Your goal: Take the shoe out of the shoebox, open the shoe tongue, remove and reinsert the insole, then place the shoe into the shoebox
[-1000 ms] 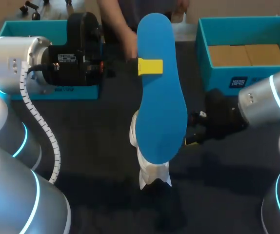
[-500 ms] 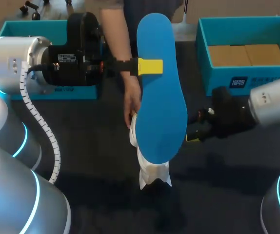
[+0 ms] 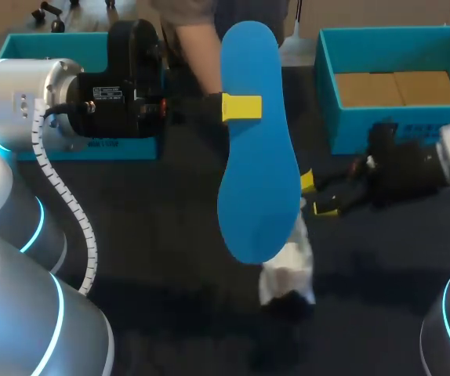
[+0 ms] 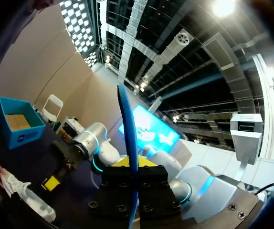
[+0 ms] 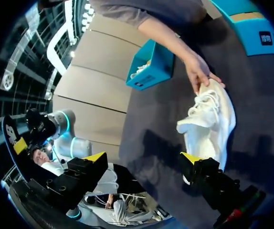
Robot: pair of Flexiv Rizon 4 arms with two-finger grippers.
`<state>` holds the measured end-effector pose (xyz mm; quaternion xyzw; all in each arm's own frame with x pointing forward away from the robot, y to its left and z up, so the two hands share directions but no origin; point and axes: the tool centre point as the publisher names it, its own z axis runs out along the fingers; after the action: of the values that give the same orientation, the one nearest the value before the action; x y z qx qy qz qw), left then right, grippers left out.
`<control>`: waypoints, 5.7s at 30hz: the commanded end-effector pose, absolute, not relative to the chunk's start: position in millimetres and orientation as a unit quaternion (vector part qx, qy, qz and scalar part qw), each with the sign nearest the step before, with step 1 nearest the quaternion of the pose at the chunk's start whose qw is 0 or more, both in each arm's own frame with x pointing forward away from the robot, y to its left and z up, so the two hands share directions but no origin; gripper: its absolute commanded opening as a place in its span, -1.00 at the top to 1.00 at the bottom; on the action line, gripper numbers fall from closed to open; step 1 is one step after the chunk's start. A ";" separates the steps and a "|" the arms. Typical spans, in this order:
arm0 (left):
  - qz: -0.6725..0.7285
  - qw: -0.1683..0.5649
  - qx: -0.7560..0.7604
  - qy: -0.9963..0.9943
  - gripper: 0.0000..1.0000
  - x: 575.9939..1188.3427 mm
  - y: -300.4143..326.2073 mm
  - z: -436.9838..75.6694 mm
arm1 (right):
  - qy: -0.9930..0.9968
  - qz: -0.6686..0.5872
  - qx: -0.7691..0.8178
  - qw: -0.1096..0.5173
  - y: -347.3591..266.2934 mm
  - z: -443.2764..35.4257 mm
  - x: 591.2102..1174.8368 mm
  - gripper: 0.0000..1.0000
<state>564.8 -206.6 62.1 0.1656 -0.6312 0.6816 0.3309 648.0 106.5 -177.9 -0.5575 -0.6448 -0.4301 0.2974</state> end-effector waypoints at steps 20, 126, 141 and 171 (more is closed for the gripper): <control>0.688 0.325 0.173 -0.626 1.00 555.4 -211.0 63.9 | -0.630 -0.448 -0.554 0.308 90.4 -95.1 645.8 -1.00; 0.516 -0.444 -0.469 -0.563 1.00 655.5 -187.5 -69.0 | -0.532 -0.463 -0.577 0.412 138.9 -63.0 668.8 -1.00; 0.488 -0.463 -0.519 -0.527 1.00 644.7 -205.2 -81.8 | -0.536 -0.449 -0.557 0.448 158.8 -73.6 673.6 -1.00; 0.475 -0.488 -0.547 -0.487 1.00 628.6 -237.3 -80.3 | -0.525 -0.452 -0.545 0.472 170.1 -84.7 677.8 0.20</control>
<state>627.7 -233.0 -79.7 -0.5470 -0.4884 0.4749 -0.4865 676.5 166.7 -82.8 -0.5452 -0.5259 -0.4511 0.4718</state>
